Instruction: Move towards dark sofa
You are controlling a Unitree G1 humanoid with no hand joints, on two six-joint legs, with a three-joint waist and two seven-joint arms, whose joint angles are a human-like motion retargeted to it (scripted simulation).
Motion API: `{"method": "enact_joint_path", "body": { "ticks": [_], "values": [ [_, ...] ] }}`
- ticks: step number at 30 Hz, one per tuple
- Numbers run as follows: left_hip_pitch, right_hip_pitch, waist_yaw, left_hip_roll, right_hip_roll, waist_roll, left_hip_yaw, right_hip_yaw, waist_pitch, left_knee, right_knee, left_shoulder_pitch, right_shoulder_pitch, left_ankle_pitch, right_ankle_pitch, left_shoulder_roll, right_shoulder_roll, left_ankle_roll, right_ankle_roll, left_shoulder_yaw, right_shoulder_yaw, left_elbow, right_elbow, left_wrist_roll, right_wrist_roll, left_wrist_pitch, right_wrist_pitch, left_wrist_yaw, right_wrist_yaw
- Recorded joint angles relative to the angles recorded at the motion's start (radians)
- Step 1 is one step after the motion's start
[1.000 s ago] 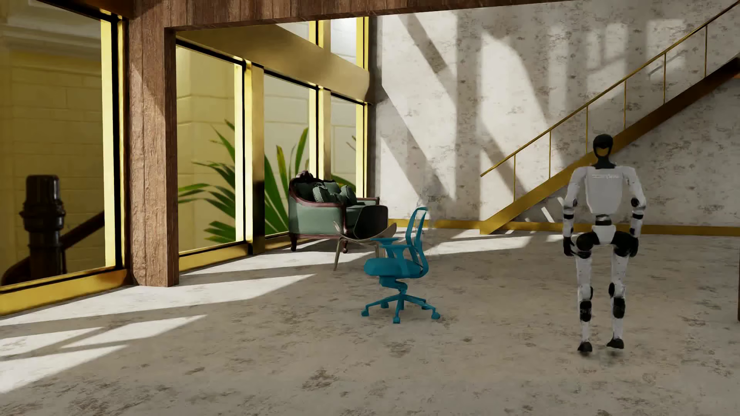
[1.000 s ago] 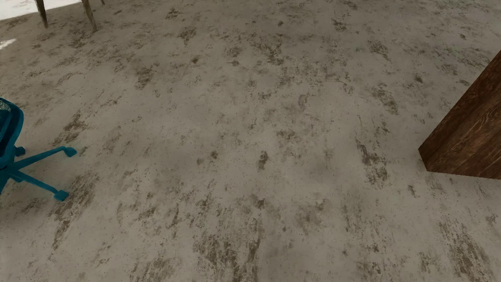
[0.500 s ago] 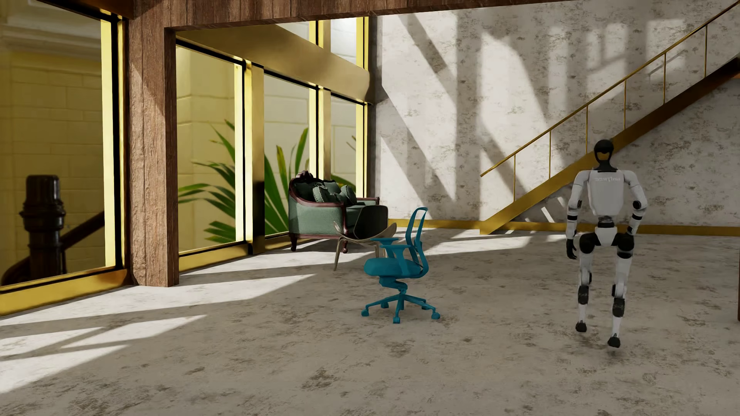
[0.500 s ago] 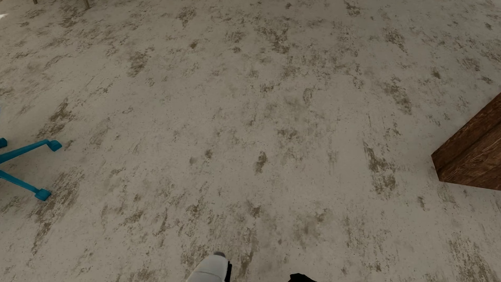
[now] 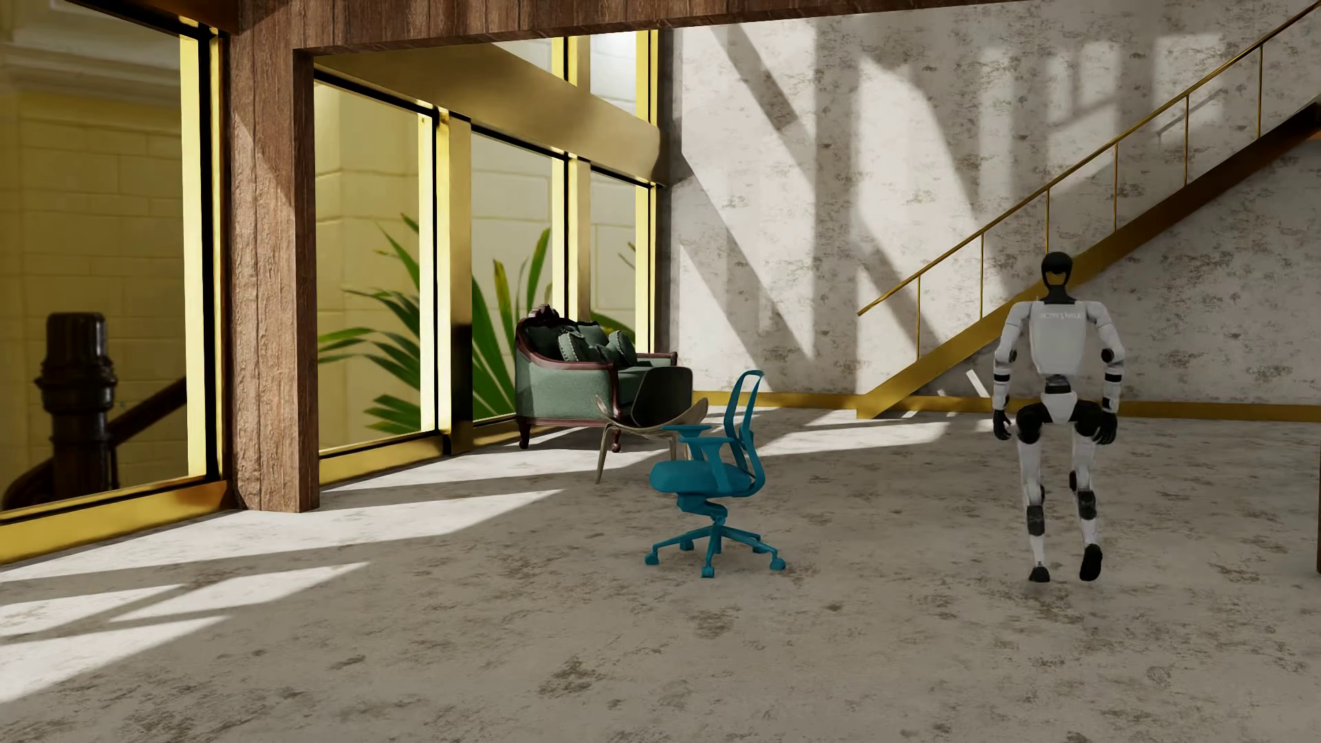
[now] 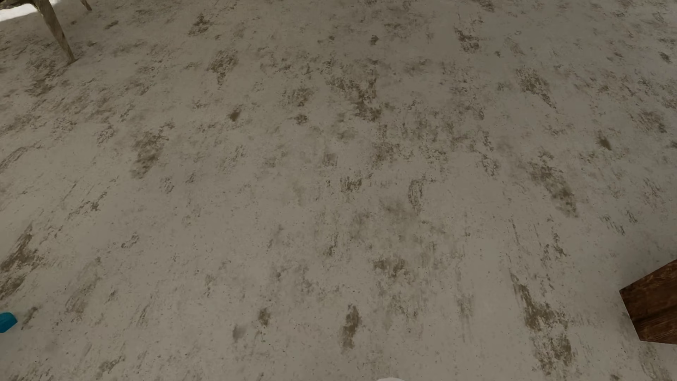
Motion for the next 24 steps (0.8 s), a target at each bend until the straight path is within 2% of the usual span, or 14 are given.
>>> {"method": "enact_joint_path", "body": {
  "ticks": [2,4,5,7,8,10,11,13,16,19,20,21,22,24],
  "values": [
    [0.158,-0.087,-0.093,0.012,-0.014,0.014,0.0,0.0,-0.01,-0.096,-0.372,-0.028,0.022,-0.038,-0.003,0.021,-0.007,0.0,0.0,-0.009,-0.007,-0.069,-0.013,0.0,0.0,0.0,0.0,0.0,0.0],
    [0.279,-0.149,-0.142,0.026,-0.028,0.02,0.0,0.0,-0.021,-0.118,-0.538,-0.064,0.038,-0.089,-0.374,0.04,-0.014,0.0,0.0,-0.008,-0.006,-0.105,-0.025,0.0,0.0,0.0,0.0,0.0,0.0],
    [0.289,-0.158,-0.163,0.025,-0.06,0.025,0.0,0.0,-0.025,-0.107,-0.497,-0.09,0.035,-0.086,-0.379,0.039,-0.011,0.0,0.0,0.005,-0.023,-0.109,-0.023,0.0,0.0,0.0,0.0,0.0,0.0],
    [0.33,-0.234,-0.217,0.064,-0.036,0.038,0.0,0.0,-0.029,-0.016,-0.414,-0.072,0.042,0.018,-0.007,0.028,-0.005,0.0,0.0,0.04,-0.015,-0.077,-0.007,0.0,0.0,0.0,0.0,0.0,0.0],
    [0.308,-0.236,-0.196,0.106,0.005,0.073,0.0,0.0,-0.04,0.092,-0.335,-0.061,0.045,0.174,0.083,0.006,-0.002,0.0,0.0,0.046,-0.013,-0.039,0.019,0.0,0.0,0.0,0.0,0.0,0.0],
    [0.14,-0.15,-0.118,0.128,0.087,0.074,0.0,0.0,-0.059,0.469,-0.273,-0.025,0.022,0.408,0.05,0.007,0.006,0.0,0.0,0.003,0.016,0.021,0.045,0.0,0.0,0.0,0.0,0.0,0.0],
    [0.027,-0.076,-0.08,0.156,0.123,0.085,0.0,0.0,-0.064,0.654,-0.289,0.006,0.013,0.323,-0.016,0.002,0.022,0.0,0.0,0.018,-0.05,0.011,0.058,0.0,0.0,0.0,0.0,0.0,0.0],
    [-0.151,0.157,0.023,0.118,0.12,0.04,0.0,0.0,-0.044,0.744,-0.391,0.024,-0.029,0.099,-0.17,0.004,0.012,0.0,0.0,-0.014,-0.055,0.042,0.037,0.0,0.0,0.0,0.0,0.0,0.0],
    [-0.34,0.461,0.197,0.103,0.064,-0.023,0.0,0.0,-0.032,0.414,-0.545,0.065,-0.07,0.08,-0.402,0.018,-0.034,0.0,0.0,0.0,-0.067,0.055,-0.118,0.0,0.0,0.0,0.0,0.0,0.0],
    [-0.452,0.647,0.268,0.135,0.037,-0.023,0.0,0.0,-0.061,-0.063,-0.6,0.089,-0.14,0.178,-0.595,0.014,-0.066,0.0,0.0,0.012,-0.133,0.065,-0.208,0.0,0.0,0.0,0.0,0.0,0.0],
    [-0.473,0.691,0.285,0.158,0.029,-0.019,0.0,0.0,-0.074,-0.442,-0.597,0.092,-0.165,0.451,-0.605,0.015,-0.068,0.0,0.0,0.005,-0.132,0.079,-0.21,0.0,0.0,0.0,0.0,0.0,0.0],
    [-0.495,0.738,0.315,0.168,-0.007,-0.027,0.0,0.0,-0.07,-0.115,-0.582,0.1,-0.171,0.237,-0.576,0.014,-0.064,0.0,0.0,0.011,-0.158,0.088,-0.213,0.0,0.0,0.0,0.0,0.0,0.0],
    [-0.52,0.779,0.334,0.161,-0.045,-0.033,0.0,0.0,-0.067,-0.004,-0.544,0.102,-0.159,0.128,-0.513,0.008,-0.057,0.0,0.0,0.002,-0.197,0.107,-0.229,0.0,0.0,0.0,0.0,0.0,0.0],
    [-0.555,0.744,0.331,0.101,-0.113,-0.073,0.0,0.0,-0.1,0.214,-0.32,0.111,-0.112,0.203,-0.178,0.001,-0.007,0.0,0.0,-0.015,-0.196,0.182,-0.144,0.0,0.0,0.0,0.0,0.0,0.0]
  ]
}}
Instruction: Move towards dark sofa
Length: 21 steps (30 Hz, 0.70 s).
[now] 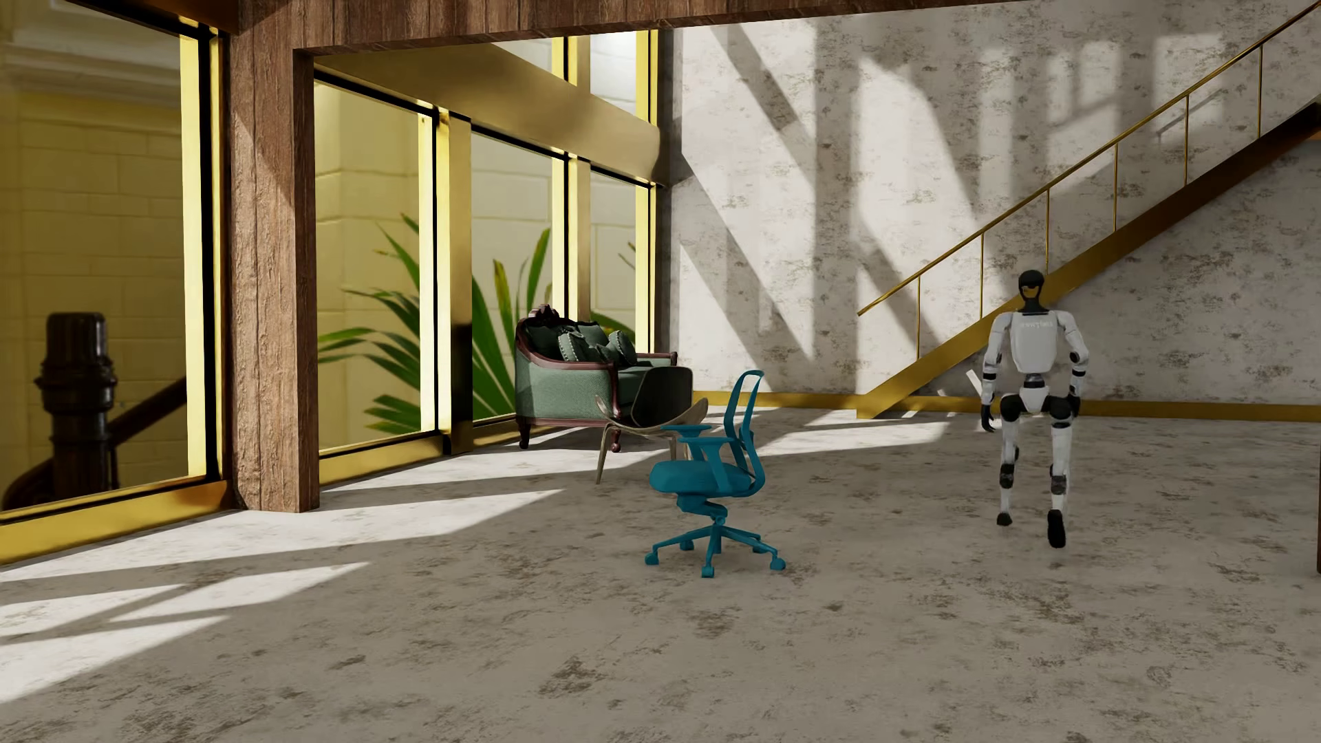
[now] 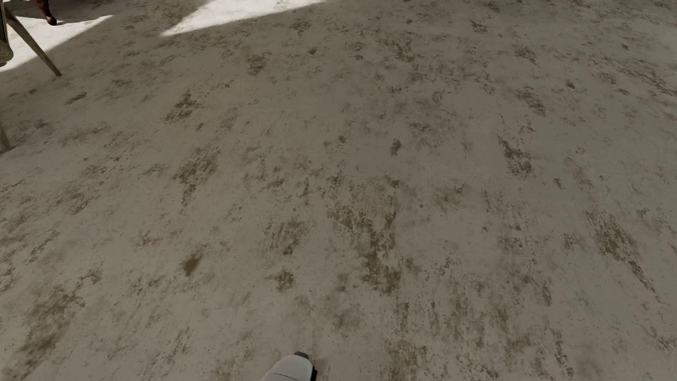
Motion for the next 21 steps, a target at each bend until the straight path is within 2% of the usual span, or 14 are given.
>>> {"method": "enact_joint_path", "body": {
  "ticks": [1,2,4,5,8,9,11,12,13,15,16,17,19,21],
  "values": [
    [0.052,-0.07,-0.022,-0.034,-0.006,-0.002,0.0,0.0,0.011,0.056,0.204,-0.01,0.023,-0.05,0.17,-0.005,0.012,0.0,0.0,0.008,-0.01,0.025,0.05,0.0,0.0,0.0,0.0,0.0,0.0],
    [0.124,-0.195,-0.038,-0.11,-0.025,-0.017,0.0,0.0,0.031,0.048,0.466,-0.01,0.043,-0.105,0.221,-0.011,0.012,0.0,0.0,0.036,0.004,-0.006,0.066,0.0,0.0,0.0,0.0,0.0,0.0],
    [0.325,-0.403,-0.148,-0.135,0.039,0.017,0.0,0.0,0.056,-0.042,0.709,-0.029,0.049,-0.14,0.05,-0.014,0.044,0.0,0.0,0.037,0.039,-0.057,0.143,0.0,0.0,0.0,0.0,0.0,0.0],
    [0.425,-0.51,-0.212,-0.138,0.071,0.038,0.0,0.0,0.058,-0.11,0.682,-0.035,0.085,-0.142,0.053,-0.005,0.025,0.0,0.0,0.034,0.084,-0.111,0.093,0.0,0.0,0.0,0.0,0.0,0.0],
    [0.709,-0.709,-0.368,-0.101,0.12,0.088,0.0,0.0,0.066,-0.278,0.151,-0.061,0.151,-0.17,0.213,0.01,0.037,0.0,0.0,0.072,0.114,-0.25,0.166,0.0,0.0,0.0,0.0,0.0,0.0],
    [0.767,-0.767,-0.394,-0.106,0.101,0.082,0.0,0.0,0.055,-0.303,-0.037,-0.089,0.166,-0.198,0.159,0.02,0.036,0.0,0.0,0.082,0.118,-0.279,0.164,0.0,0.0,0.0,0.0,0.0,0.0],
    [0.849,-0.842,-0.449,-0.097,0.057,0.069,0.0,0.0,0.037,-0.299,-0.227,-0.14,0.181,-0.254,-0.298,0.037,0.033,0.0,0.0,0.118,0.135,-0.316,0.166,0.0,0.0,0.0,0.0,0.0,0.0],
    [0.886,-0.866,-0.478,-0.077,0.037,0.076,0.0,0.0,0.038,-0.279,-0.224,-0.156,0.194,-0.246,-0.366,0.037,0.026,0.0,0.0,0.134,0.149,-0.315,0.159,0.0,0.0,0.0,0.0,0.0,0.0],
    [0.934,-0.888,-0.504,-0.05,0.038,0.087,0.0,0.0,0.047,-0.255,-0.218,-0.161,0.204,-0.189,-0.222,0.03,0.021,0.0,0.0,0.156,0.152,-0.296,0.162,0.0,0.0,0.0,0.0,0.0,0.0],
    [0.9,-0.942,-0.492,0.034,0.117,0.143,0.0,0.0,0.018,-0.053,-0.06,-0.124,0.214,0.104,0.184,0.011,0.023,0.0,0.0,0.18,0.159,-0.253,0.185,0.0,0.0,0.0,0.0,0.0,0.0],
    [0.825,-0.916,-0.464,0.047,0.15,0.166,0.0,0.0,0.016,0.136,0.017,-0.115,0.204,0.248,0.217,0.01,0.018,0.0,0.0,0.121,0.141,-0.181,0.221,0.0,0.0,0.0,0.0,0.0,0.0],
    [0.683,-0.882,-0.434,0.063,0.205,0.187,0.0,0.0,0.01,0.363,0.04,-0.086,0.183,0.255,0.189,0.011,0.012,0.0,0.0,0.116,0.12,-0.18,0.22,0.0,0.0,0.0,0.0,0.0,0.0],
    [0.476,-0.665,-0.324,0.029,0.238,0.186,0.0,0.0,0.043,0.605,-0.042,-0.057,0.13,-0.029,0.065,0.017,0.013,0.0,0.0,0.058,0.063,-0.166,0.219,0.0,0.0,0.0,0.0,0.0,0.0],
    [0.308,-0.426,-0.188,-0.025,0.221,0.156,0.0,0.0,0.06,0.519,-0.166,-0.007,0.102,-0.113,-0.08,0.03,-0.023,0.0,0.0,0.035,0.056,-0.129,0.101,0.0,0.0,0.0,0.0,0.0,0.0]
  ]
}}
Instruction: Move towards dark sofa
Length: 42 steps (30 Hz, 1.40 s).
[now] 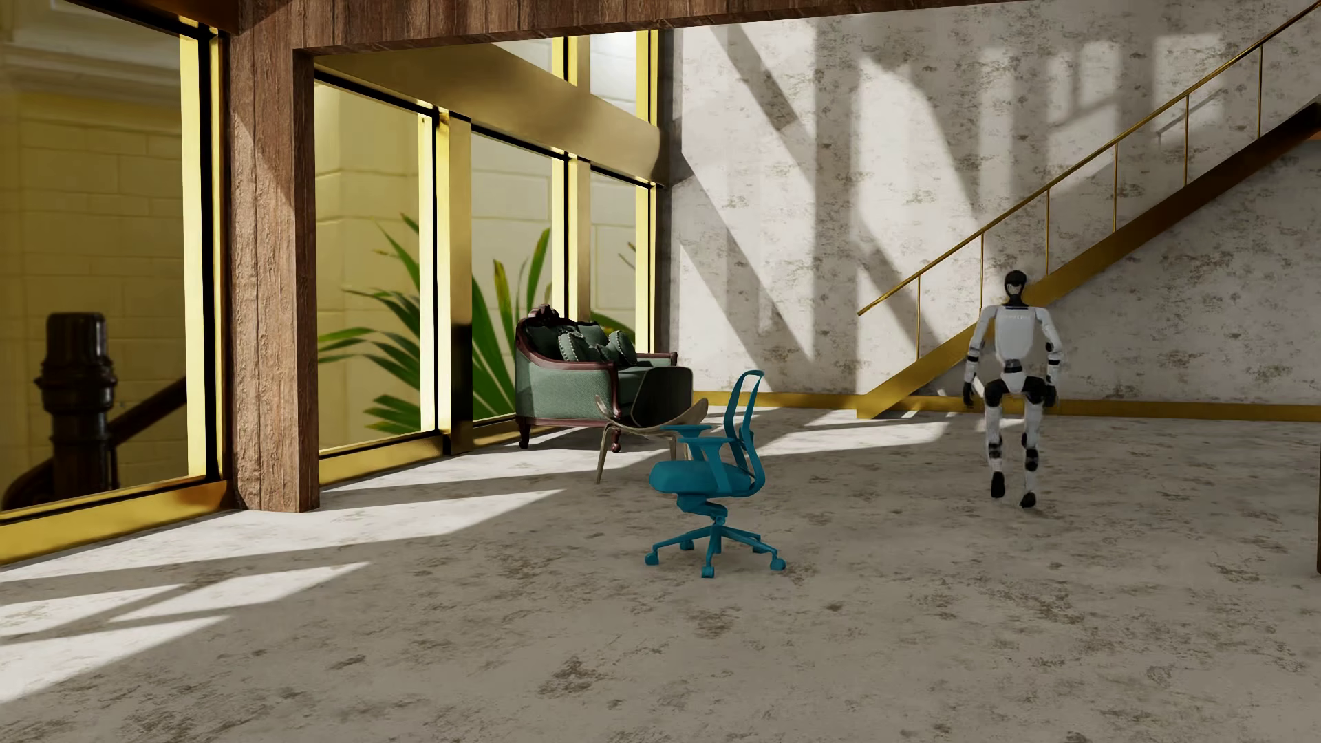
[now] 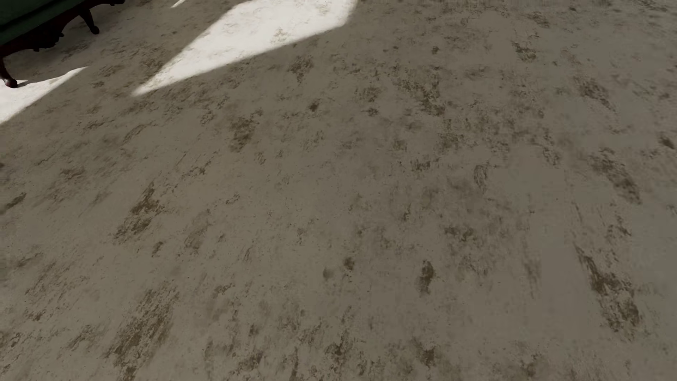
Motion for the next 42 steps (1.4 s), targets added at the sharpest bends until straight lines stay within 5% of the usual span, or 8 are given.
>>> {"method": "enact_joint_path", "body": {
  "ticks": [6,11,18,22,25,30,36,42],
  "values": [
    [-0.239,0.396,0.19,0.033,-0.063,-0.009,0.0,0.0,-0.071,-1.219,-0.113,0.111,-0.137,0.639,-0.363,0.03,-0.037,0.0,0.0,-0.006,-0.142,0.137,-0.227,0.0,0.0,0.0,0.0,0.0,0.0],
    [-0.226,0.211,0.116,-0.116,-0.184,-0.015,0.0,0.0,-0.022,-0.452,0.69,0.056,-0.067,-0.057,0.101,0.02,0.013,0.0,0.0,-0.05,-0.149,0.204,-0.022,0.0,0.0,0.0,0.0,0.0,0.0],
    [0.434,-0.422,-0.258,-0.129,-0.132,0.06,0.0,0.0,-0.026,-0.859,0.274,-0.081,0.145,0.149,0.336,-0.007,0.032,0.0,0.0,0.007,0.023,-0.222,0.122,0.0,0.0,0.0,0.0,0.0,0.0],
    [0.604,-0.547,-0.341,0.009,-0.208,0.017,0.0,0.0,-0.049,-0.84,-0.059,-0.111,0.167,0.373,-0.223,0.033,0.053,0.0,0.0,0.06,0.01,-0.403,0.11,0.0,0.0,0.0,0.0,0.0,0.0],
    [0.547,-0.644,-0.295,0.075,-0.111,0.055,0.0,0.0,-0.106,-0.605,0.156,-0.064,0.12,0.766,0.252,-0.009,0.032,0.0,0.0,0.063,-0.003,-0.251,0.151,0.0,0.0,0.0,0.0,0.0,0.0],
    [0.048,-0.063,-0.071,0.005,-0.013,0.002,0.0,0.0,0.01,-0.024,0.056,-0.033,-0.047,-0.029,0.03,0.002,-0.035,0.0,0.0,-0.056,-0.015,0.004,0.05,0.0,0.0,0.0,0.0,0.0,0.0],
    [-0.268,0.406,0.192,0.071,-0.1,-0.053,0.0,0.0,-0.025,-0.874,-0.119,0.059,-0.273,0.006,-0.312,0.05,-0.083,0.0,0.0,0.026,-0.15,0.106,-0.143,0.0,0.0,0.0,0.0,0.0,0.0],
    [-0.15,0.223,0.134,-0.088,-0.219,-0.147,0.0,0.0,0.012,-0.47,0.748,0.059,-0.145,0.03,0.25,0.021,0.01,0.0,0.0,0.016,-0.126,0.187,-0.117,0.0,0.0,0.0,0.0,0.0,0.0]
  ]
}}
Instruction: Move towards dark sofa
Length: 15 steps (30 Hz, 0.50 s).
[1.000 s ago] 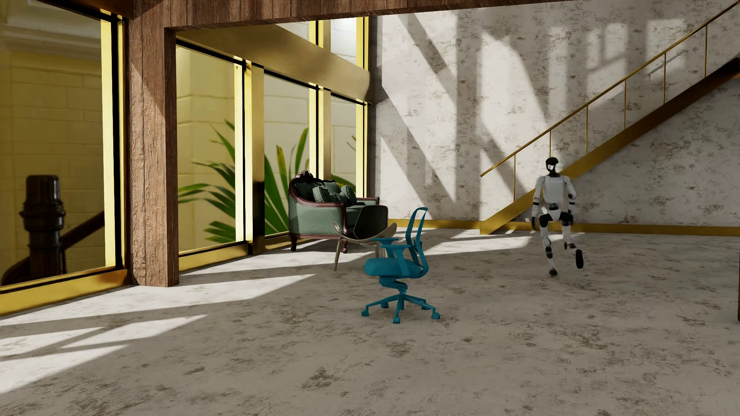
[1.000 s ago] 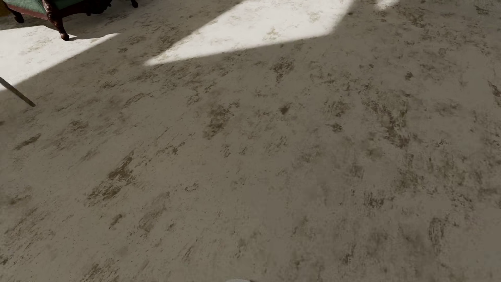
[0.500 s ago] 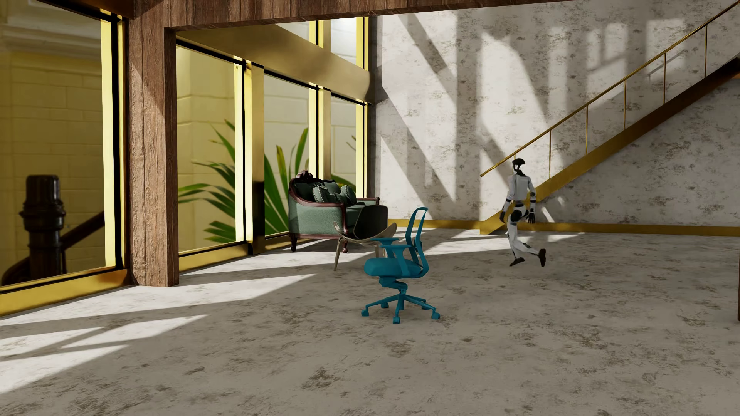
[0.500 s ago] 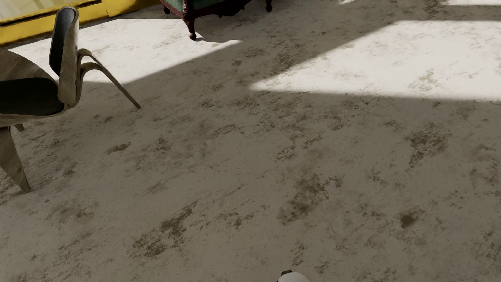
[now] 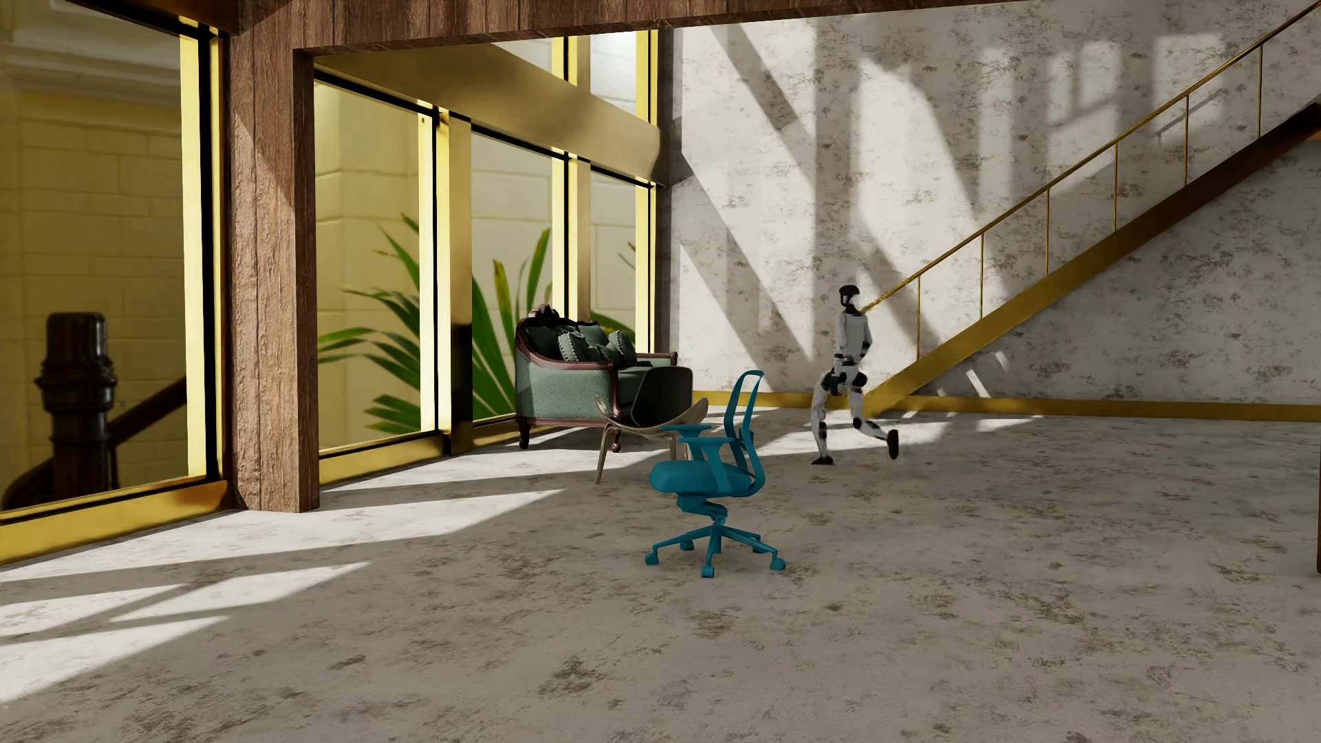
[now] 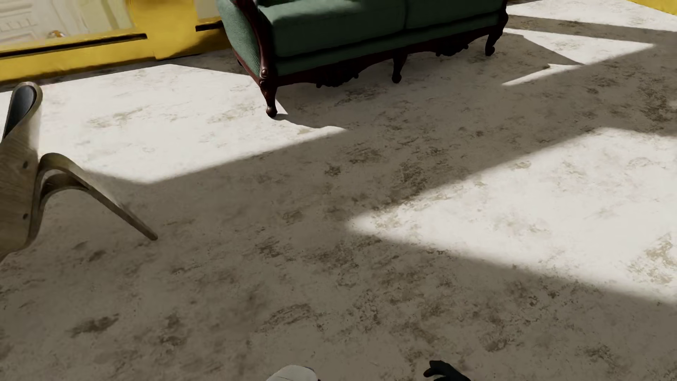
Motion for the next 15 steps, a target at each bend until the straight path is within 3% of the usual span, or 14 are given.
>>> {"method": "enact_joint_path", "body": {
  "ticks": [1,2,3,5,6,7,8,9,10,12,13,14,15],
  "values": [
    [0.108,-0.128,-0.047,-0.015,0.026,0.006,0.0,0.0,0.009,-0.058,0.133,-0.014,0.011,-0.016,-0.1,-0.012,0.022,0.0,0.0,0.013,0.054,-0.043,0.068,0.0,0.0,0.0,0.0,0.0,0.0],
    [0.209,-0.251,-0.11,0.001,0.081,0.04,0.0,0.0,0.001,-0.128,0.141,-0.024,0.064,-0.018,-0.133,-0.031,0.051,0.0,0.0,0.035,0.011,-0.11,0.108,0.0,0.0,0.0,0.0,0.0,0.0],
    [0.321,-0.343,-0.179,-0.002,0.104,0.055,0.0,0.0,0.005,-0.207,0.037,-0.031,0.11,-0.017,-0.096,-0.038,0.054,0.0,0.0,0.056,0.043,-0.186,0.147,0.0,0.0,0.0,0.0,0.0,0.0],
    [0.507,-0.481,-0.301,0.031,0.133,0.086,0.0,0.0,0.002,-0.323,-0.389,-0.066,0.197,-0.025,0.058,-0.037,0.049,0.0,0.0,0.071,0.111,-0.352,0.212,0.0,0.0,0.0,0.0,0.0,0.0],
    [0.564,-0.535,-0.346,0.038,0.115,0.08,0.0,0.0,-0.005,-0.347,-0.603,-0.107,0.23,-0.044,0.007,-0.028,0.048,0.0,0.0,0.077,0.12,-0.427,0.242,0.0,0.0,0.0,0.0,0.0,0.0],
    [0.618,-0.564,-0.381,0.039,0.1,0.072,0.0,0.0,-0.011,-0.364,-0.771,-0.156,0.241,-0.077,-0.249,-0.012,0.03,0.0,0.0,0.073,0.24,-0.477,0.277,0.0,0.0,0.0,0.0,0.0,0.0],
    [0.67,-0.597,-0.422,0.052,0.077,0.067,0.0,0.0,-0.017,-0.358,-0.806,-0.189,0.274,-0.115,-0.517,-0.004,0.021,0.0,0.0,0.092,0.273,-0.529,0.287,0.0,0.0,0.0,0.0,0.0,0.0],
    [0.714,-0.634,-0.464,0.06,0.041,0.062,0.0,0.0,-0.015,-0.352,-0.794,-0.219,0.301,-0.138,-0.592,-0.002,0.013,0.0,0.0,0.118,0.301,-0.555,0.296,0.0,0.0,0.0,0.0,0.0,0.0],
    [0.776,-0.661,-0.489,0.083,0.043,0.073,0.0,0.0,-0.002,-0.34,-0.795,-0.224,0.32,-0.11,-0.494,-0.009,0.011,0.0,0.0,0.151,0.325,-0.57,0.323,0.0,0.0,0.0,0.0,0.0,0.0],
    [0.763,-0.721,-0.501,0.142,0.099,0.109,0.0,0.0,-0.045,-0.191,-0.701,-0.192,0.352,0.131,-0.026,-0.03,0.02,0.0,0.0,0.188,0.308,-0.544,0.36,0.0,0.0,0.0,0.0,0.0,0.0],
    [0.725,-0.706,-0.465,0.182,0.161,0.145,0.0,0.0,-0.049,-0.031,-0.622,-0.168,0.356,0.309,0.061,-0.046,0.022,0.0,0.0,0.178,0.321,-0.498,0.375,0.0,0.0,0.0,0.0,0.0,0.0],
    [0.668,-0.649,-0.421,0.189,0.209,0.167,0.0,0.0,-0.029,0.149,-0.563,-0.154,0.342,0.406,0.041,-0.06,0.015,0.0,0.0,0.144,0.332,-0.429,0.372,0.0,0.0,0.0,0.0,0.0,0.0],
    [0.562,-0.561,-0.387,0.189,0.241,0.17,0.0,0.0,-0.01,0.348,-0.57,-0.154,0.301,0.32,-0.007,-0.068,0.011,0.0,0.0,0.103,0.362,-0.359,0.355,0.0,0.0,0.0,0.0,0.0,0.0]
  ]
}}
